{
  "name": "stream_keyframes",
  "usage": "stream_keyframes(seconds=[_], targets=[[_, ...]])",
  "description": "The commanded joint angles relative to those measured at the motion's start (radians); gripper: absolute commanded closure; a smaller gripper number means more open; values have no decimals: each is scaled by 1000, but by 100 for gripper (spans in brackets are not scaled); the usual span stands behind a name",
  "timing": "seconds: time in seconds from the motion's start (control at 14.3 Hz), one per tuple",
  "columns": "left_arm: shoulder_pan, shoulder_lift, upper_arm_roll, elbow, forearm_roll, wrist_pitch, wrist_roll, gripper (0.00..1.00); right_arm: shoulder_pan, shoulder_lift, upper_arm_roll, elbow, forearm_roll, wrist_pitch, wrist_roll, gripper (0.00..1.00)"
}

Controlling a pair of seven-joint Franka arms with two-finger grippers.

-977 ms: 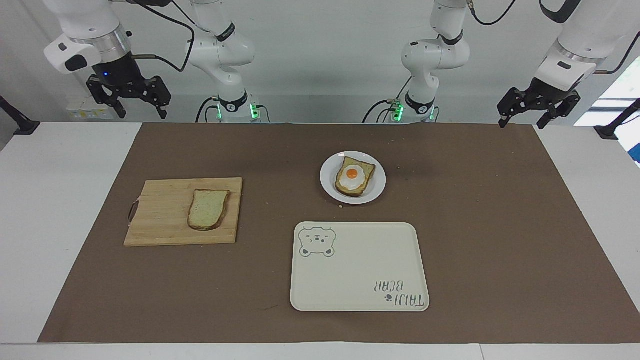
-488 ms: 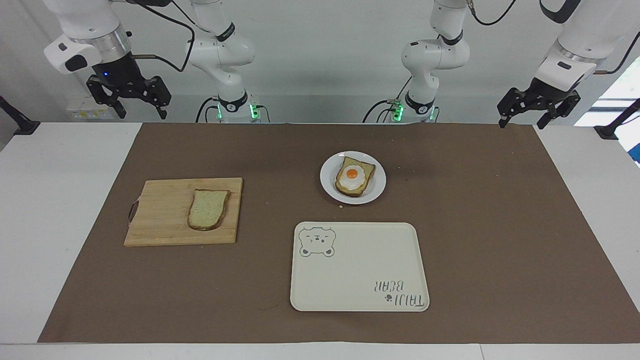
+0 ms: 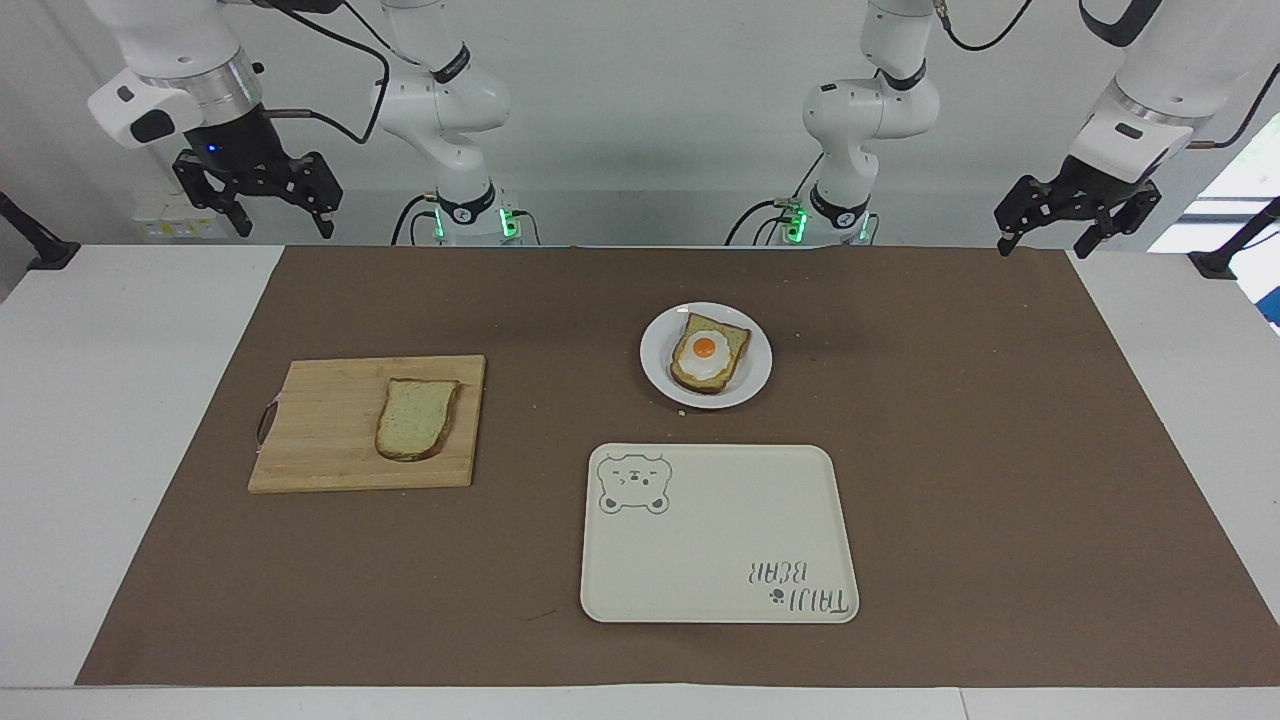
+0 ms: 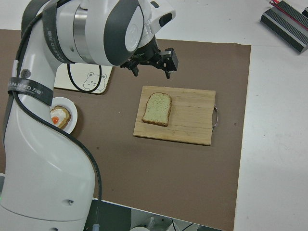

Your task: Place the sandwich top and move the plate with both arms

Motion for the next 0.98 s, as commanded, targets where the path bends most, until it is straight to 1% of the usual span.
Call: stream_keyframes(seconds=[0.0,0.77,0.91], targets=[[17,-25,-8,-24,-15,-9,8,0,-11,-16,5,-16,22,11,-1,0],[17,-25,-8,-24,-15,-9,8,0,-11,-21,5,-25,22,12,0,0],[17,-25,-8,-24,-15,-9,8,0,-10,-25,6,-45,23,12,-3,0]])
